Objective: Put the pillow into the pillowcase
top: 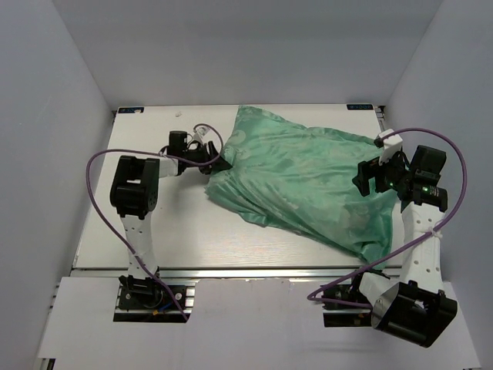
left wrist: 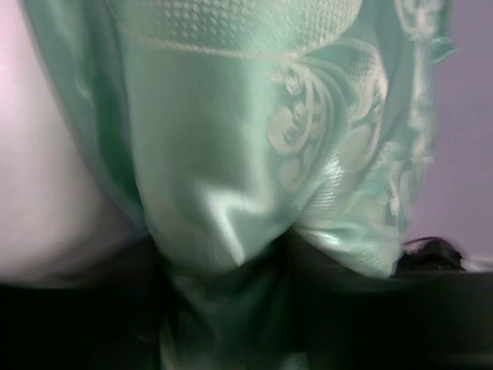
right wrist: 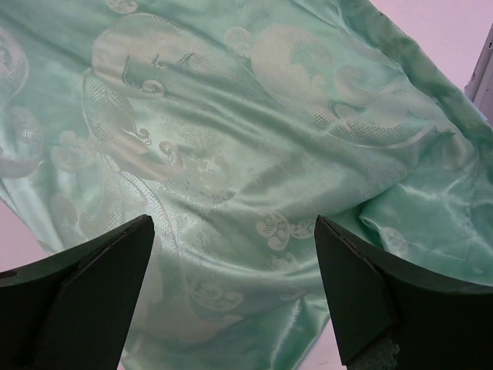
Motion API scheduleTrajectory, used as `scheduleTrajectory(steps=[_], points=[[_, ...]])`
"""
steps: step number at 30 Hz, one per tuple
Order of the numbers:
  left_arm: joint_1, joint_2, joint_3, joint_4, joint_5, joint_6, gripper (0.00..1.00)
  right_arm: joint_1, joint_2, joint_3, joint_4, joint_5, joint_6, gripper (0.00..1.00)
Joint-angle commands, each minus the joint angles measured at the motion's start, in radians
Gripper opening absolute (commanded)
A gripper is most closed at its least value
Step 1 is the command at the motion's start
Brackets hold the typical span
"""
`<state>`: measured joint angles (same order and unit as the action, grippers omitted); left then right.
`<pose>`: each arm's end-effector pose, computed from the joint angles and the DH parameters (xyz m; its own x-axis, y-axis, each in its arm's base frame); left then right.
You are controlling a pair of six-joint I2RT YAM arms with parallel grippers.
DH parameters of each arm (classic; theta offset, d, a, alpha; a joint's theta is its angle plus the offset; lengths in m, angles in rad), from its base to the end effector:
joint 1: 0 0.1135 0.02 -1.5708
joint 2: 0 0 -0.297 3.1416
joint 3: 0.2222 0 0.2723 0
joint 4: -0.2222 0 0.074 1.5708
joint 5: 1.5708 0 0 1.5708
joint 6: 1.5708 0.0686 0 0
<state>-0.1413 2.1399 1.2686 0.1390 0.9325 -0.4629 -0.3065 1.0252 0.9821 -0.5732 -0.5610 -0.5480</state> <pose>0.4698 -0.1225 0.1223 -0.8938 -0.1416 -0.4256 0.3086 0.4946 -0.8125 0.2414 -0.0381 0.3395 -0.3878 -0.3399 -0.8567 -0.4223 0.8917 -0.1626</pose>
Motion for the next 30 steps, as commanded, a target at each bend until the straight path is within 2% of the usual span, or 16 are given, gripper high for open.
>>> scheduleTrajectory(steps=[1,2,4,8,9,11,12,16,19,21,23,25,26,27,28,30], points=[[-0.018,-0.034,-0.092,0.054,0.133,-0.073,0.27,-0.002,-0.027,-0.011,0.030,-0.019,0.016,0.89],[-0.012,-0.047,-0.112,0.127,0.141,-0.112,0.14,-0.002,-0.028,-0.014,0.030,-0.016,0.016,0.89],[0.012,-0.119,-0.185,0.221,0.119,-0.189,0.00,-0.002,-0.031,-0.023,0.032,-0.014,0.014,0.89],[0.113,-0.288,-0.294,0.234,-0.016,-0.276,0.00,-0.003,-0.040,-0.040,0.036,-0.011,0.013,0.89],[0.197,-0.325,-0.323,0.243,-0.047,-0.302,0.00,-0.002,-0.046,-0.043,0.036,-0.013,0.016,0.89],[0.281,-0.436,-0.389,0.271,-0.133,-0.387,0.00,-0.002,-0.051,-0.054,0.039,-0.022,0.019,0.89],[0.366,-0.474,-0.446,0.269,-0.159,-0.402,0.00,-0.003,-0.054,-0.057,0.042,-0.023,0.020,0.90],[0.549,-0.635,-0.512,0.110,-0.287,-0.375,0.00,-0.002,-0.065,-0.072,0.050,-0.034,0.031,0.89],[0.574,-0.705,-0.578,0.125,-0.406,-0.387,0.00,-0.002,-0.066,-0.080,0.056,-0.039,0.033,0.89],[0.574,-0.725,-0.615,0.146,-0.420,-0.392,0.00,-0.002,-0.068,-0.082,0.052,-0.036,0.030,0.89],[0.574,-0.712,-0.624,0.140,-0.388,-0.366,0.00,-0.002,-0.076,-0.089,0.053,-0.033,0.017,0.89],[0.557,-0.677,-0.609,0.122,-0.296,-0.312,0.00,-0.002,-0.086,-0.114,0.064,-0.034,0.016,0.89],[0.533,-0.667,-0.597,0.097,-0.273,-0.284,0.04,-0.002,-0.088,-0.121,0.067,-0.039,0.016,0.89],[0.520,-0.667,-0.582,0.071,-0.250,-0.211,0.04,-0.002,-0.088,-0.131,0.068,-0.042,0.020,0.89],[0.504,-0.657,-0.540,-0.014,-0.256,-0.170,0.33,-0.002,-0.086,-0.135,0.070,-0.046,0.023,0.89],[0.476,-0.664,-0.503,-0.100,-0.287,-0.081,0.53,-0.002,-0.085,-0.138,0.068,-0.060,0.031,0.89]])
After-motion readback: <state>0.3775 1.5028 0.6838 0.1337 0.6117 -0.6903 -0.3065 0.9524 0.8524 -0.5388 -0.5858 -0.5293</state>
